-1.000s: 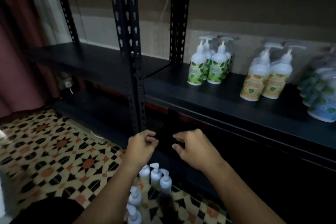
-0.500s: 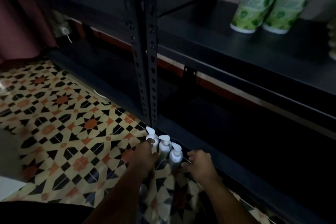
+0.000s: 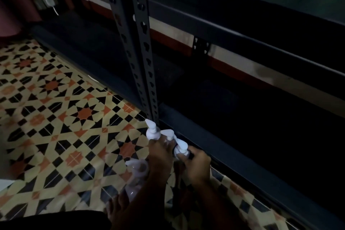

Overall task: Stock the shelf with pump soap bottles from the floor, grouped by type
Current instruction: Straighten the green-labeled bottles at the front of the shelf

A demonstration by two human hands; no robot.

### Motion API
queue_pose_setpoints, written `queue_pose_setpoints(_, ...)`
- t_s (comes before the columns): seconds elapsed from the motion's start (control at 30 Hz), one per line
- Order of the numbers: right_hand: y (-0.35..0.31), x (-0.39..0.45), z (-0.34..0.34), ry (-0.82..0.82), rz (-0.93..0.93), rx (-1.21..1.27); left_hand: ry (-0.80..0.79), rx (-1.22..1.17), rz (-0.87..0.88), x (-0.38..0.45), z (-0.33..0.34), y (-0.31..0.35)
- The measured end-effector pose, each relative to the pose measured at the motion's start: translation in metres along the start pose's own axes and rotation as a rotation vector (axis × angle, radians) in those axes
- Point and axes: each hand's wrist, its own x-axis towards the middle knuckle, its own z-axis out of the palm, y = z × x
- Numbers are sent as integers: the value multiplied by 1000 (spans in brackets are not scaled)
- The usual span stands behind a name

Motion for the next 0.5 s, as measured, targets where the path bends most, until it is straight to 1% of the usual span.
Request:
queue_pose_setpoints(0.03,2,0,2,27,-9,31,0,-72,-51,-1,5,8)
queue_pose_setpoints(0.07,4,1,3,48,-15,54,21,-108,-67,-4,5,14)
queue_pose_setpoints(0.1,6,0,4,55,-16,78,-6,-156,-105,-8,4,21)
queue_pose_setpoints(0.17,9,0,3,40,-30,117,-24,-315,-129,-12,7,25)
queue_pose_setpoints(0.27,18,-3,3,43,-85,123,-45,-308,-156,-17,5,16)
queue_pose_setpoints(0.3,20,-5,2,43,-102,136,-41,-386,-195,-16,8,7)
queue_pose_setpoints(0.33,22,-7,0,43,-115,150,-37,-352,-203,-18,6,4)
queue_pose_setpoints(0.4,25,-10,-5,13,-135,204,-21,-262,-157,-21,2,-2)
queue_pose_setpoints(0.5,20,-15,-20,-120,-126,392,48,-89,51,-25,-5,-11)
